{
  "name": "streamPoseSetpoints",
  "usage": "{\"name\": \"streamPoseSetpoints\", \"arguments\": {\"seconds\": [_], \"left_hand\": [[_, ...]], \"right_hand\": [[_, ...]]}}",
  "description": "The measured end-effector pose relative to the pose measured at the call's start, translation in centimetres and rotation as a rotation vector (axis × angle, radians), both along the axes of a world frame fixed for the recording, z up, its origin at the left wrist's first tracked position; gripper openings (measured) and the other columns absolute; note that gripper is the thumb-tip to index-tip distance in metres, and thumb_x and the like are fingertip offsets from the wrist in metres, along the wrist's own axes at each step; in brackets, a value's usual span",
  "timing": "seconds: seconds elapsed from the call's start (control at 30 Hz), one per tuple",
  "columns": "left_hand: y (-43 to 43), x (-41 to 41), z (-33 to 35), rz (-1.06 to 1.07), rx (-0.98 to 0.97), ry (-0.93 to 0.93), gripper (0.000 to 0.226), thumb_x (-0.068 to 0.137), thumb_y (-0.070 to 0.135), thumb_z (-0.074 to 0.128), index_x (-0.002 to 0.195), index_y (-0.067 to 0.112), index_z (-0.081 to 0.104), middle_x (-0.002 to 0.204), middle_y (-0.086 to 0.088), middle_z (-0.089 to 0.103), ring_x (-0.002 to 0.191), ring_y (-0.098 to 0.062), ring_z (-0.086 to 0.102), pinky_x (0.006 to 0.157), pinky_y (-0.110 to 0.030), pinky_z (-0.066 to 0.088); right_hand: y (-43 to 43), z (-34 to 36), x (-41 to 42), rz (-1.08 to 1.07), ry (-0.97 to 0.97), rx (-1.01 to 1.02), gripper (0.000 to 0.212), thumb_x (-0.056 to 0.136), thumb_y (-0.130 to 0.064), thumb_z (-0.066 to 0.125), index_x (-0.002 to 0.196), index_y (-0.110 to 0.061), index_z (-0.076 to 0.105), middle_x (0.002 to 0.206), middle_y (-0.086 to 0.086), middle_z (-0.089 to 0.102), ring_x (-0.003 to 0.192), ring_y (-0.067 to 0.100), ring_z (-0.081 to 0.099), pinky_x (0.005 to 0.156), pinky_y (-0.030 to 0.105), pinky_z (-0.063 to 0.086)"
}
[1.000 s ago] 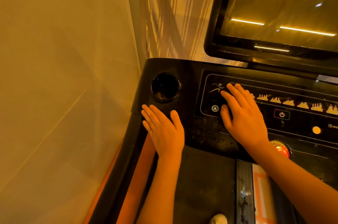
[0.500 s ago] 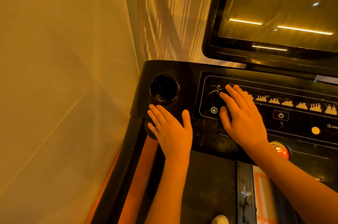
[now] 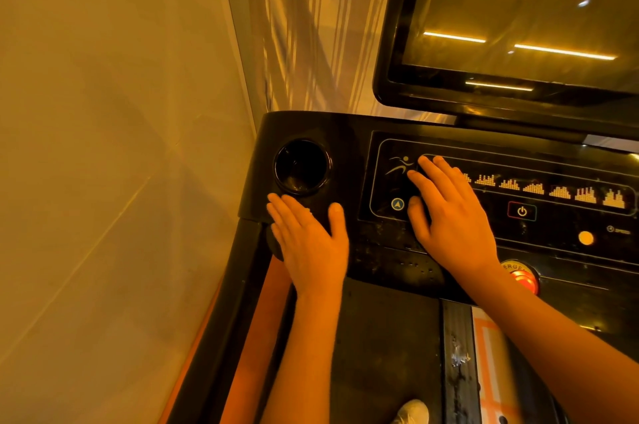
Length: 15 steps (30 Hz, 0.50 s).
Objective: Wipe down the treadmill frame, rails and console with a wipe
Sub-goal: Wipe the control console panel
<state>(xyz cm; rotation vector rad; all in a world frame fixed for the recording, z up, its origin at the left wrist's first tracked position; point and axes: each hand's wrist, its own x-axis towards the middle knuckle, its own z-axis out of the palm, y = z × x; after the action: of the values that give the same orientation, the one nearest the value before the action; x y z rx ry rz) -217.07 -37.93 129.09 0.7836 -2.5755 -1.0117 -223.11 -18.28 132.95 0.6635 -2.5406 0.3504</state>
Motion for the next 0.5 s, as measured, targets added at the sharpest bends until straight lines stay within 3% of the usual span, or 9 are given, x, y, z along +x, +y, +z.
{"name": "streamPoseSetpoints", "arguments": {"seconds": [0.17, 0.3, 0.4, 0.5], "left_hand": [[-3.2, -1.7, 0.0, 0.066, 0.067, 0.01, 0.092, 0.099, 0.066, 0.028, 0.16, 0.003, -0.001, 0.169, -0.016, -0.007, 0.156, -0.026, -0.007, 0.125, -0.039, 0.0], [-0.1, 1.1, -1.4, -0.032, 0.023, 0.163, 0.087, 0.098, 0.071, 0.011, 0.159, 0.01, 0.008, 0.168, -0.007, -0.001, 0.156, -0.019, -0.005, 0.127, -0.038, 0.004], [2.7, 3.0, -3.1, -0.154, -0.009, 0.293, 0.062, 0.108, 0.054, 0.016, 0.153, 0.013, 0.028, 0.165, -0.003, 0.021, 0.155, -0.015, 0.012, 0.125, -0.043, 0.019], [4.8, 3.2, -3.7, -0.316, -0.176, 0.327, 0.053, 0.112, 0.04, 0.02, 0.153, 0.01, 0.035, 0.163, -0.008, 0.029, 0.155, -0.019, 0.019, 0.122, -0.046, 0.024]], "right_hand": [[0.1, -0.1, 0.0, 0.006, 0.01, -0.002, 0.046, 0.104, -0.03, 0.045, 0.142, -0.009, 0.056, 0.155, 0.015, 0.047, 0.149, 0.032, 0.034, 0.123, 0.048, 0.025], [0.1, -0.1, 0.0, 0.002, 0.027, -0.002, 0.046, 0.103, -0.031, 0.045, 0.141, -0.008, 0.057, 0.154, 0.016, 0.048, 0.148, 0.033, 0.036, 0.123, 0.048, 0.026], [0.0, -0.1, 0.0, -0.002, 0.022, -0.003, 0.046, 0.103, -0.031, 0.045, 0.14, -0.008, 0.057, 0.153, 0.015, 0.048, 0.148, 0.033, 0.037, 0.122, 0.049, 0.027], [0.0, -0.1, 0.0, -0.003, 0.017, -0.001, 0.046, 0.103, -0.031, 0.045, 0.141, -0.009, 0.057, 0.154, 0.014, 0.048, 0.149, 0.032, 0.036, 0.122, 0.049, 0.027]]}}
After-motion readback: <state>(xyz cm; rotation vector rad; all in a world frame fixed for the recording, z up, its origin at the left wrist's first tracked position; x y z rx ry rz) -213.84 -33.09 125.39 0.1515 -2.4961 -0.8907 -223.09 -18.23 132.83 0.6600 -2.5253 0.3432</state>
